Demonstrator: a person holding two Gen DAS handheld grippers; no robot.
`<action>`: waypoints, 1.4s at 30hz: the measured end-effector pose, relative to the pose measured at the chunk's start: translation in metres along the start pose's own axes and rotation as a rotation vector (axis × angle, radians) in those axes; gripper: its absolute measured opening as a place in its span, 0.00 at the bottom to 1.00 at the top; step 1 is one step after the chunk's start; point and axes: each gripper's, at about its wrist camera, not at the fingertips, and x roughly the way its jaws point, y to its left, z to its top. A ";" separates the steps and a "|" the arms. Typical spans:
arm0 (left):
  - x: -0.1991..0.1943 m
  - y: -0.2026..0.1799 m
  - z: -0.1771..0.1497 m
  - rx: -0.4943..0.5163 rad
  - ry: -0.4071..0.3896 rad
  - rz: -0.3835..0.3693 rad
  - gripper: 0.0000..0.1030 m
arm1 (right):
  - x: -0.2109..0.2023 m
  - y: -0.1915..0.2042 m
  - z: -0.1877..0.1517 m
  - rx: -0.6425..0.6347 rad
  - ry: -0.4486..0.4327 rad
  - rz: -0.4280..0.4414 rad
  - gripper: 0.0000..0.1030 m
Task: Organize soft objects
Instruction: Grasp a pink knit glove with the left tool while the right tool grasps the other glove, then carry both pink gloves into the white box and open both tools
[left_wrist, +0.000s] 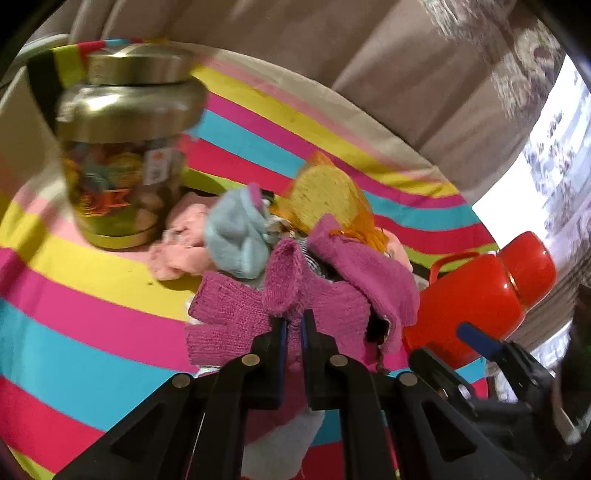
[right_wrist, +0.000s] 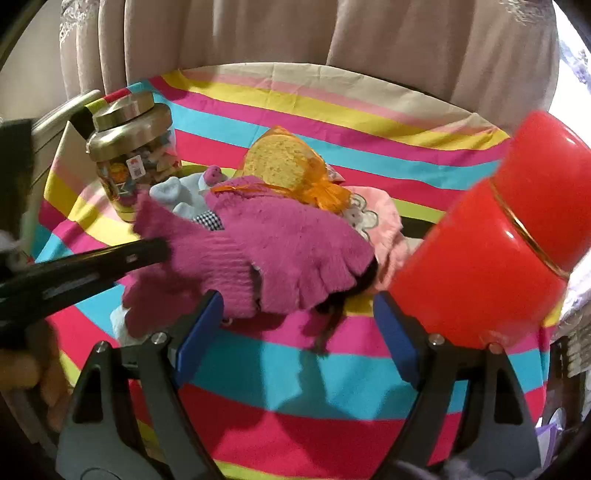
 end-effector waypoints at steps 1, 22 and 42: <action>-0.003 0.002 0.000 -0.011 -0.005 -0.010 0.08 | 0.003 0.001 0.002 0.000 -0.001 -0.002 0.83; -0.024 0.033 0.002 -0.085 -0.083 0.037 0.08 | 0.081 -0.004 0.038 -0.003 0.078 -0.024 0.41; -0.041 0.014 -0.001 -0.046 -0.128 0.012 0.08 | -0.006 -0.012 0.005 0.062 -0.008 0.034 0.18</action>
